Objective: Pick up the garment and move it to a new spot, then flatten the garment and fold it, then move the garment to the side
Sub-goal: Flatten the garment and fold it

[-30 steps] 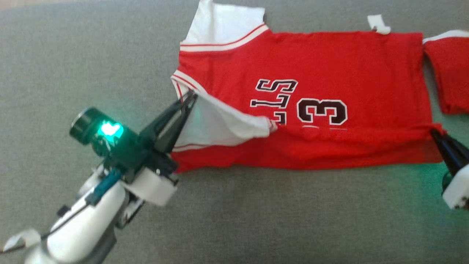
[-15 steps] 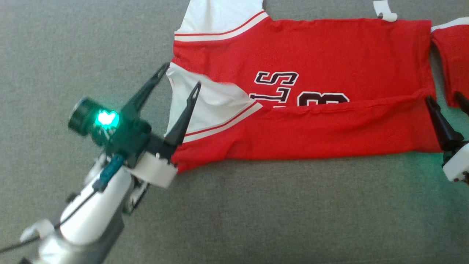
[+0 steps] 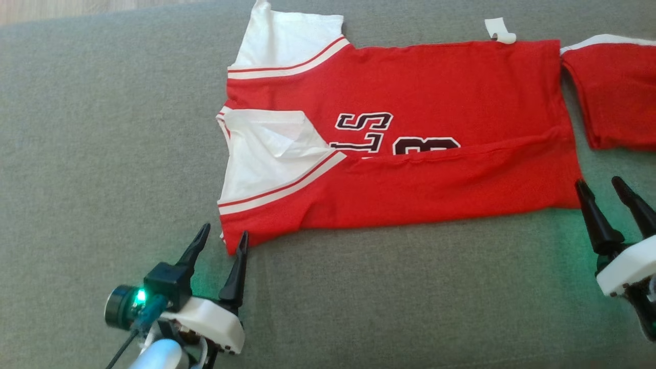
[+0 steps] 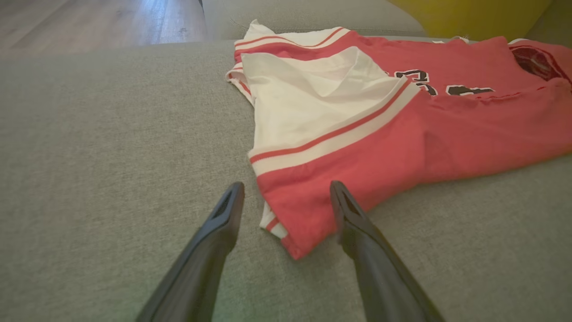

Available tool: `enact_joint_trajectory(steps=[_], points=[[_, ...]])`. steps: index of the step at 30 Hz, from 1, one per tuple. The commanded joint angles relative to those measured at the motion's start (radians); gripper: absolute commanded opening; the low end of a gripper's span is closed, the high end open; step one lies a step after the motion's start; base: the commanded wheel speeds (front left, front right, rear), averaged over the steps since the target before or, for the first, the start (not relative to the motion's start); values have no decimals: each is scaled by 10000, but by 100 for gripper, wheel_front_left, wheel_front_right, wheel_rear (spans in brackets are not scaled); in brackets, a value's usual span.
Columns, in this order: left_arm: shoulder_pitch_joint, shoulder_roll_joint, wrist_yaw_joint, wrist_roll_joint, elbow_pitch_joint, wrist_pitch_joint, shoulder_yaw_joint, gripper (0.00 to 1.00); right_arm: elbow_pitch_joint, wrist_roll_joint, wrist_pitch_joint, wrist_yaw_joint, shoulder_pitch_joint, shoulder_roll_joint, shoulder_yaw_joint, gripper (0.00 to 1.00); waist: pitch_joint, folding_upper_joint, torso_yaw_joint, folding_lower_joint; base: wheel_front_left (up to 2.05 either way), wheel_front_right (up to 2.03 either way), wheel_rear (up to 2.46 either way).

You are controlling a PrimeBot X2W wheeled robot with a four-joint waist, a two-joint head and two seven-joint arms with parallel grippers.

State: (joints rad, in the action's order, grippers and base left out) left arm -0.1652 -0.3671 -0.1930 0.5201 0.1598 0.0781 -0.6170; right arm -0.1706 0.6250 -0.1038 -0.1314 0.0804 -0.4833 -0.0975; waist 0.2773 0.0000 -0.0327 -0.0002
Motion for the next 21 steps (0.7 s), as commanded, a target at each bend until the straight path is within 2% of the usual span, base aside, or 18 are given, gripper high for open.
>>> enact_joint_trajectory(steps=[1,4,5,7,8,10,21], points=[[-195,-179,-84,18,-197,-14,397,100,199,35,146,7,39,-236,-124,100,-16,0,-46,2,0,0,0],[-202,-223,-46,131,-7,-323,346,100,18,104,186,7,97,-193,-208,100,-12,0,-86,2,0,0,0],[-223,-240,5,176,78,-441,313,87,-65,150,182,7,125,-175,-243,100,-4,0,-95,2,0,0,0],[-313,-293,77,142,203,-589,221,45,-255,220,188,7,211,-152,-328,100,17,0,-98,2,0,0,0],[-313,-293,77,142,203,-589,221,45,-255,220,188,7,211,-152,-328,100,17,0,-98,2,0,0,0],[-401,-337,203,128,348,-769,95,0,-512,275,191,7,335,-121,-398,100,40,0,-82,2,0,0,0],[-658,-359,464,129,521,-680,-60,0,-2188,501,-34,7,893,-68,-747,100,12,0,296,2,0,0,0]])
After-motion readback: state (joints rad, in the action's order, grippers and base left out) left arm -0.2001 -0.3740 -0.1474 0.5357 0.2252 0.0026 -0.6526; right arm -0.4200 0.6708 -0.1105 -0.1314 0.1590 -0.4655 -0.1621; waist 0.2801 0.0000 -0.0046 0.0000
